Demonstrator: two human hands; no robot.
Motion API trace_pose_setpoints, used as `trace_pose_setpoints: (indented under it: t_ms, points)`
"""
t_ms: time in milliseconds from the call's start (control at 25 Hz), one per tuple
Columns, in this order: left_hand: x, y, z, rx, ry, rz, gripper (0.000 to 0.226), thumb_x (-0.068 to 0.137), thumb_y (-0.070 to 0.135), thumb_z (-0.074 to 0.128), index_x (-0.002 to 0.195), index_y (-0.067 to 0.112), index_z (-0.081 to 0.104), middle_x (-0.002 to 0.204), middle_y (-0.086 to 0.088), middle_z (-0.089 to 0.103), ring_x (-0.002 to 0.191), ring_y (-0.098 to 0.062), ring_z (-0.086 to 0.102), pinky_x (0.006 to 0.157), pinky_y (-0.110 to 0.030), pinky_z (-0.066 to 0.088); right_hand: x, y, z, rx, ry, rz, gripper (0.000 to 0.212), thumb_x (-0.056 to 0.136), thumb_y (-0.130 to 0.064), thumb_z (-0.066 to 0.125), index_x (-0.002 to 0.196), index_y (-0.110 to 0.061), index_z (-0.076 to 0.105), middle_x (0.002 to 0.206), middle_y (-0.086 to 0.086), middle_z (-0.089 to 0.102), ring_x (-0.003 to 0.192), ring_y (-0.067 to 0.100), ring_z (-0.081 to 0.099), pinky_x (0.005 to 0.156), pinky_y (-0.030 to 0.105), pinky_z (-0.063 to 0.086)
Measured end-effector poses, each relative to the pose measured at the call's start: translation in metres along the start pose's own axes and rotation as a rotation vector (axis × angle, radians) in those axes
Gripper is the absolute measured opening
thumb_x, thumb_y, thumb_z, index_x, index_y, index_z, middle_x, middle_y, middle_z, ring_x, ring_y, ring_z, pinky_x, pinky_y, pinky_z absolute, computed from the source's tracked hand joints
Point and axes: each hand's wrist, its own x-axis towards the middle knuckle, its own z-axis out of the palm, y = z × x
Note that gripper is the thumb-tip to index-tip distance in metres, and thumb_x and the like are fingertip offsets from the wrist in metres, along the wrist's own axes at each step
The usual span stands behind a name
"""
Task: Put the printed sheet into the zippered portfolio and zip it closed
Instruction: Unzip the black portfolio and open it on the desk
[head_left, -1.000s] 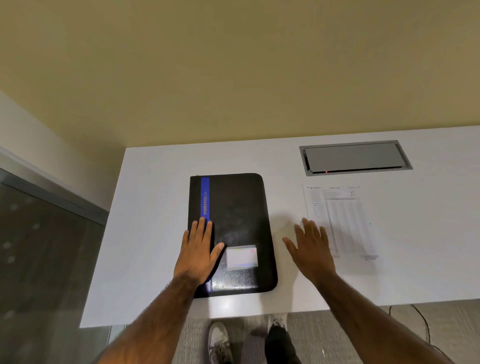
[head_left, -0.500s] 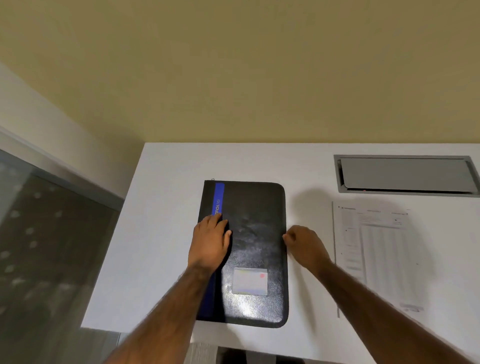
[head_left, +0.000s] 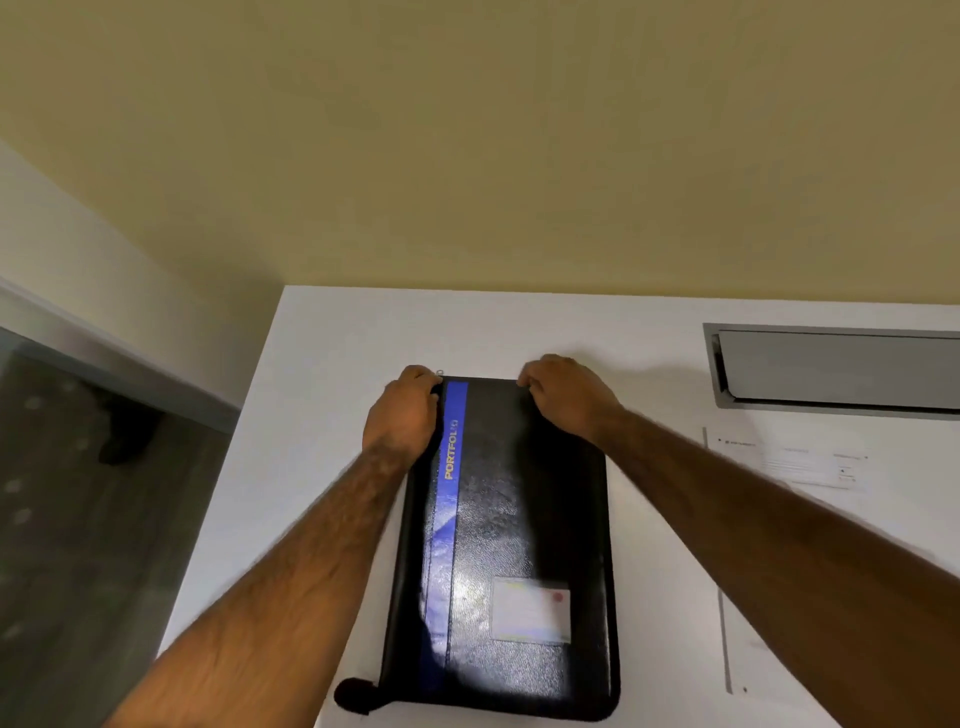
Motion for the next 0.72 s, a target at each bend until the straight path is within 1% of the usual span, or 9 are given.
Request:
trace_pose_setpoints:
  t_ms: [80, 160, 280, 360, 440, 520, 600, 640, 720]
  points:
    - [0.011, -0.005, 0.001, -0.079, -0.002, -0.029, 0.03, 0.098, 0.018, 0.047, 0.123, 0.019, 0.063, 0.13, -0.002, 0.054, 0.114, -0.026, 0.059, 0.097, -0.038, 0.049, 0.028, -0.014, 0.002, -0.008, -0.056, -0.038, 0.037, 0.088, -0.006, 0.043, 0.106, -0.027, 0.068, 0.118, 0.003, 0.065, 0.108, 0.025, 0.061, 0.091, 0.037, 0.049]
    - [0.023, -0.01, 0.0, -0.13, -0.032, -0.047, 0.03, 0.096, 0.017, 0.053, 0.123, 0.021, 0.065, 0.126, -0.005, 0.057, 0.115, -0.025, 0.059, 0.098, -0.036, 0.047, 0.052, -0.026, 0.006, -0.005, -0.09, -0.072, 0.041, 0.086, -0.003, 0.043, 0.106, -0.029, 0.068, 0.122, -0.001, 0.066, 0.112, 0.022, 0.061, 0.093, 0.035, 0.048]
    - [0.038, -0.017, 0.001, -0.178, -0.082, -0.065, 0.025, 0.092, 0.017, 0.058, 0.112, 0.024, 0.072, 0.119, -0.003, 0.065, 0.109, -0.023, 0.063, 0.093, -0.035, 0.051, 0.079, -0.043, 0.013, 0.014, -0.154, -0.13, 0.047, 0.085, 0.004, 0.044, 0.112, -0.025, 0.069, 0.127, -0.002, 0.065, 0.116, 0.021, 0.059, 0.096, 0.033, 0.045]
    - [0.046, -0.02, 0.002, -0.233, -0.095, -0.094, 0.022, 0.091, 0.013, 0.06, 0.105, 0.018, 0.075, 0.112, -0.003, 0.07, 0.103, -0.021, 0.065, 0.085, -0.029, 0.048, 0.096, -0.052, 0.017, -0.001, -0.223, -0.172, 0.054, 0.082, 0.007, 0.044, 0.118, -0.026, 0.068, 0.132, 0.0, 0.062, 0.119, 0.022, 0.056, 0.099, 0.035, 0.045]
    - [0.052, -0.019, 0.001, -0.284, -0.09, -0.102, 0.021, 0.09, 0.004, 0.059, 0.101, 0.009, 0.077, 0.106, -0.005, 0.073, 0.097, -0.019, 0.065, 0.081, -0.022, 0.042, 0.111, -0.055, 0.02, -0.017, -0.283, -0.204, 0.059, 0.079, 0.008, 0.045, 0.123, -0.026, 0.066, 0.135, 0.002, 0.06, 0.123, 0.022, 0.053, 0.102, 0.037, 0.043]
    - [0.057, -0.016, -0.001, -0.304, -0.105, -0.098, 0.022, 0.088, -0.003, 0.057, 0.097, 0.002, 0.076, 0.101, -0.01, 0.074, 0.087, -0.017, 0.064, 0.077, -0.02, 0.041, 0.123, -0.056, 0.022, -0.008, -0.331, -0.207, 0.059, 0.079, 0.007, 0.047, 0.125, -0.023, 0.066, 0.137, 0.004, 0.059, 0.125, 0.022, 0.053, 0.101, 0.034, 0.043]
    - [0.062, -0.015, -0.005, -0.3, -0.136, -0.103, 0.022, 0.087, -0.006, 0.055, 0.094, -0.002, 0.075, 0.097, -0.014, 0.075, 0.074, -0.015, 0.061, 0.072, -0.023, 0.044, 0.131, -0.056, 0.023, 0.02, -0.371, -0.199, 0.056, 0.079, 0.008, 0.05, 0.123, -0.021, 0.068, 0.134, 0.004, 0.062, 0.119, 0.022, 0.056, 0.095, 0.028, 0.043]
    - [0.064, -0.014, -0.007, -0.289, -0.15, -0.105, 0.021, 0.086, -0.006, 0.054, 0.093, -0.003, 0.074, 0.096, -0.016, 0.075, 0.072, -0.017, 0.062, 0.071, -0.026, 0.047, 0.134, -0.056, 0.023, 0.038, -0.386, -0.192, 0.054, 0.079, 0.008, 0.052, 0.122, -0.02, 0.069, 0.132, 0.004, 0.063, 0.114, 0.021, 0.058, 0.093, 0.028, 0.045]
    - [0.067, -0.014, -0.01, -0.235, -0.174, -0.098, 0.018, 0.087, -0.005, 0.056, 0.093, -0.004, 0.073, 0.097, -0.02, 0.074, 0.083, -0.03, 0.068, 0.078, -0.034, 0.055, 0.137, -0.056, 0.023, 0.07, -0.406, -0.191, 0.049, 0.08, 0.007, 0.056, 0.118, -0.02, 0.072, 0.127, 0.005, 0.066, 0.104, 0.021, 0.062, 0.091, 0.029, 0.048]
